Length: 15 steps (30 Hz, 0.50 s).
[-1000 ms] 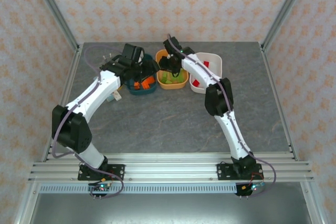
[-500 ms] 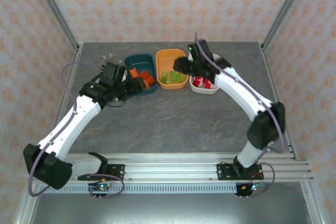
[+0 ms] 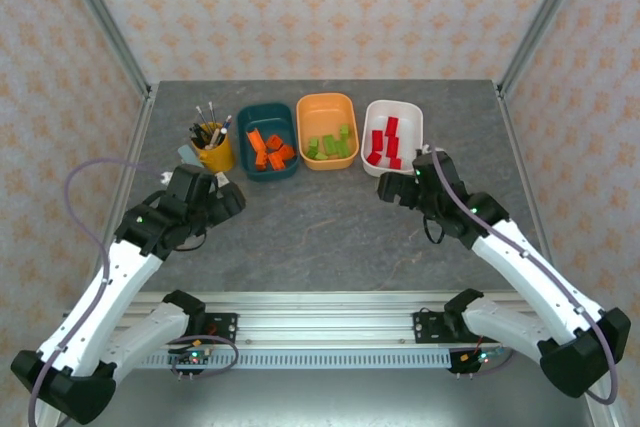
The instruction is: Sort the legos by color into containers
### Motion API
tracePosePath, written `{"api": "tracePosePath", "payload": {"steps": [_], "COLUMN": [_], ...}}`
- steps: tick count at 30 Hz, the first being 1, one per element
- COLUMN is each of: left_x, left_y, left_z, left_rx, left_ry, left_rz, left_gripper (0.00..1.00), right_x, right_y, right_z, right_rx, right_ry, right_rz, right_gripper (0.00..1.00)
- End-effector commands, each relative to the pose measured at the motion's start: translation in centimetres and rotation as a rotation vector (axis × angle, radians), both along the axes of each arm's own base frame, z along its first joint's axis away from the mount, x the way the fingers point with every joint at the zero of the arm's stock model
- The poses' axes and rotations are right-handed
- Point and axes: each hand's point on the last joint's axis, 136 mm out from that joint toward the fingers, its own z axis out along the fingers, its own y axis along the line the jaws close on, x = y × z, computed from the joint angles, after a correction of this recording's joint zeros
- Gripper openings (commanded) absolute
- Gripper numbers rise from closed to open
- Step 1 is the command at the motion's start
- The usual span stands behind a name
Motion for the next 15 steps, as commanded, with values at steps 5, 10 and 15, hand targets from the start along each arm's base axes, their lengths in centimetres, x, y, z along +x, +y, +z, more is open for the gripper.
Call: {"api": "tracePosePath", "payload": {"steps": [5,10,15], "left_x": [-1.1,2.0,4.6], "left_y": [11.9,11.7,11.4], "left_z": [4.5,1.4,-3.7], "left_rx": [0.683,0.767,0.704], "left_ry": [-0.201,-0.256,-0.221], "left_rz": [0.391,0.313,0.259], "left_gripper": [1.00,1.00,1.00], "right_x": [2.4,5.2,7.3], "right_y": [-10.5,-11.0,-12.3], "right_z": [1.6,-1.8,-6.1], "right_rx": [-0.387,-0.373,-0.424], "right_ry": [-0.234,-0.344,-0.245], "right_rz": [-0.419,-0.404,-0.395], "right_gripper": [1.00,1.00,1.00]}}
